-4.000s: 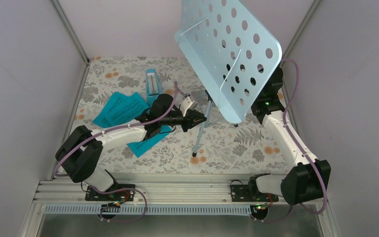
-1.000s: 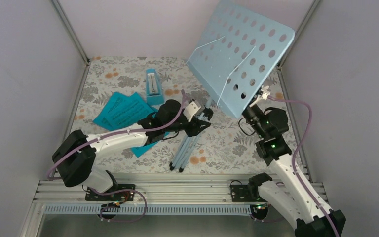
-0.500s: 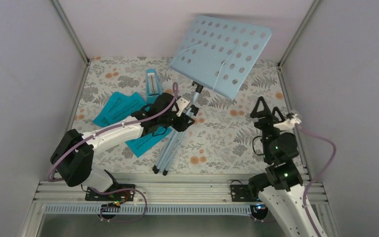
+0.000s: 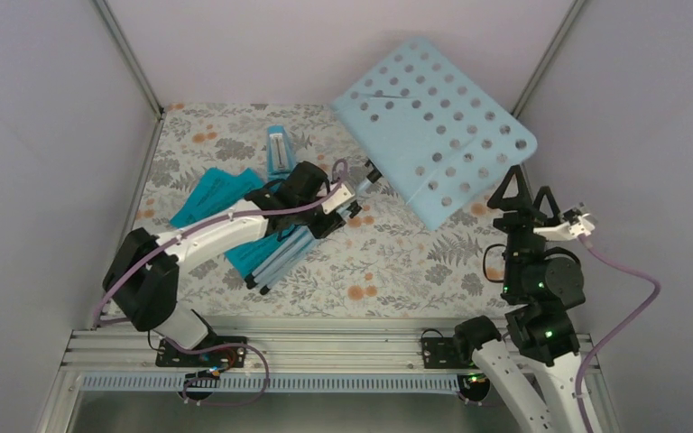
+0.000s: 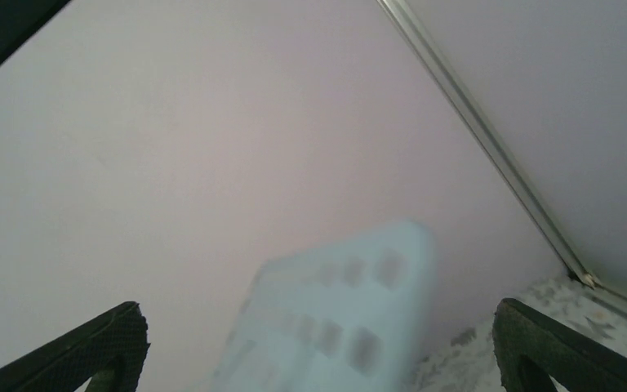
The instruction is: Pack up the instrument practice props
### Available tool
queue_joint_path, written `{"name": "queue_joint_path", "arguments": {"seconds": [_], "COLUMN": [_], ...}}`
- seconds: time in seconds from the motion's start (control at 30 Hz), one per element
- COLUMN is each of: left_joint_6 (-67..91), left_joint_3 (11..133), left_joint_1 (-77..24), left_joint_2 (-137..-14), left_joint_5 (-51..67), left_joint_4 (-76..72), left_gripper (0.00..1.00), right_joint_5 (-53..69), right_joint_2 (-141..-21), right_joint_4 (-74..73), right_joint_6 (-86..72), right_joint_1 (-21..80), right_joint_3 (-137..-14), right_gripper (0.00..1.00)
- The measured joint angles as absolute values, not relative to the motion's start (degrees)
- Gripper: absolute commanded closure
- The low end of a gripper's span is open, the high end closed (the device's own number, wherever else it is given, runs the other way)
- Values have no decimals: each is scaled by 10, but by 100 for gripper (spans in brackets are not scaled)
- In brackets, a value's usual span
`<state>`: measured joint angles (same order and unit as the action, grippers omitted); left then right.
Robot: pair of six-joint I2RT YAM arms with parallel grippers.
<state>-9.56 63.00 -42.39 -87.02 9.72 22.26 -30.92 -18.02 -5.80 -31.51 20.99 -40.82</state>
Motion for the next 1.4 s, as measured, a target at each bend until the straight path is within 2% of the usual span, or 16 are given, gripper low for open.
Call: {"name": "queue_joint_path", "arguments": {"seconds": [0.2,0.5,0.93,1.33,1.4], "left_joint_6": [-167,-234,-299,-305,-306], "left_joint_3": [659,733,870,915,917], "left_joint_1": [-430,-455,-481,-511,-518], "left_joint_2": [-928,-1010,-1149,-1225,-1226], "left_joint_5": [84,30,61,38,31], "left_joint_4": [262,328,409,473,475], "left_gripper": [98,98,97,85,80], "right_joint_5": [-262,-226,-212,-206,-206], "right_joint_2": [-220,-225,-241,-242,-242], "right_joint_4": [-57,-58,-70,-74,-75], "right_joint_6": [-280,-268,-271,-277,-277], "right_joint_1": [210,210,210,210,210], "right_joint_3": [-465,-467,-464,-450,-449], "right_gripper": [0,0,0,0,0]}}
